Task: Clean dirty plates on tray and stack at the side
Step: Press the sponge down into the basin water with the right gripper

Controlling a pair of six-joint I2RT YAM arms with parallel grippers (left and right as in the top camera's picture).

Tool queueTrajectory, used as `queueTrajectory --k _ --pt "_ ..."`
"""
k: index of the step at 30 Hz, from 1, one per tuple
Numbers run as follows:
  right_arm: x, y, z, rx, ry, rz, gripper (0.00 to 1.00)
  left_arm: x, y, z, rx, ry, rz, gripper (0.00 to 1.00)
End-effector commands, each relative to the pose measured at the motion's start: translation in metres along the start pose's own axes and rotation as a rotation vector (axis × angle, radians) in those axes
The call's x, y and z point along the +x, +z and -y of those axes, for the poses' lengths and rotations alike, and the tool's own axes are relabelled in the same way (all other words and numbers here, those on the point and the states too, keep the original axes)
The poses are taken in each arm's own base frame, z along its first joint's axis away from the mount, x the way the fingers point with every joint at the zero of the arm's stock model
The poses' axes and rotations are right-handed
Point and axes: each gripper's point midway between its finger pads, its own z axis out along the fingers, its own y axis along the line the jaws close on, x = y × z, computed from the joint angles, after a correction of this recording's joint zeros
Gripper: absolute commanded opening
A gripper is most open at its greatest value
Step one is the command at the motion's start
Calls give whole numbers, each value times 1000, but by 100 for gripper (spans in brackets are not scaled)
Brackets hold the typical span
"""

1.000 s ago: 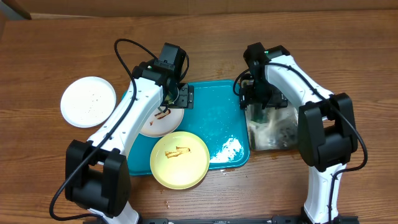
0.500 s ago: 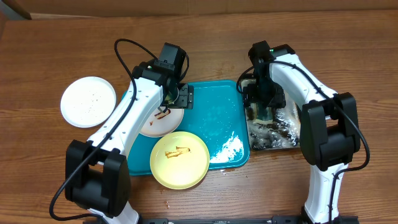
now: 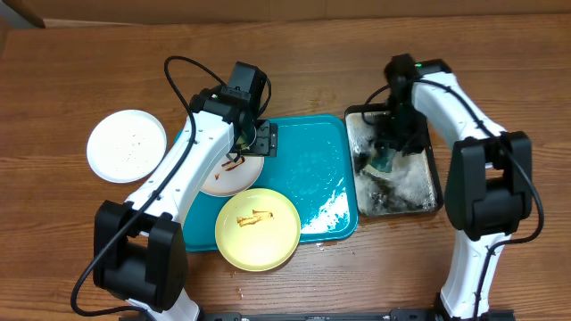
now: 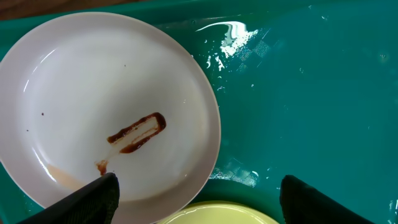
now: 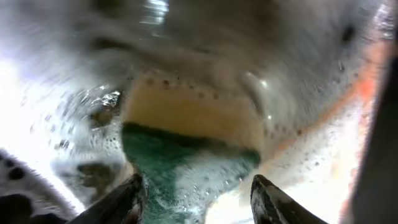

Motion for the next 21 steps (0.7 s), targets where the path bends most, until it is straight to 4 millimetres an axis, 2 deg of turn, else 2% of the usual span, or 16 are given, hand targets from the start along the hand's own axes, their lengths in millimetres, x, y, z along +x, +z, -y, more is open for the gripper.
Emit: queueTrajectory --k 1,3,9,14,18,21 --pt "1 2 9 0 6 -16 56 -5 -8 2 -3 26 29 84" --pt "1 2 9 1 -4 -19 59 -5 -8 2 -3 26 30 84" --pt "2 2 9 1 -8 -20 59 -5 -8 2 -2 25 31 84" --pt "2 2 7 1 -17 -19 54 -6 -8 3 0 25 35 84" --pt "4 2 0 -9 -51 -23 54 -6 -8 3 0 26 36 84" --pt "6 2 -9 -39 -67 -27 58 -6 -8 3 0 26 36 84"
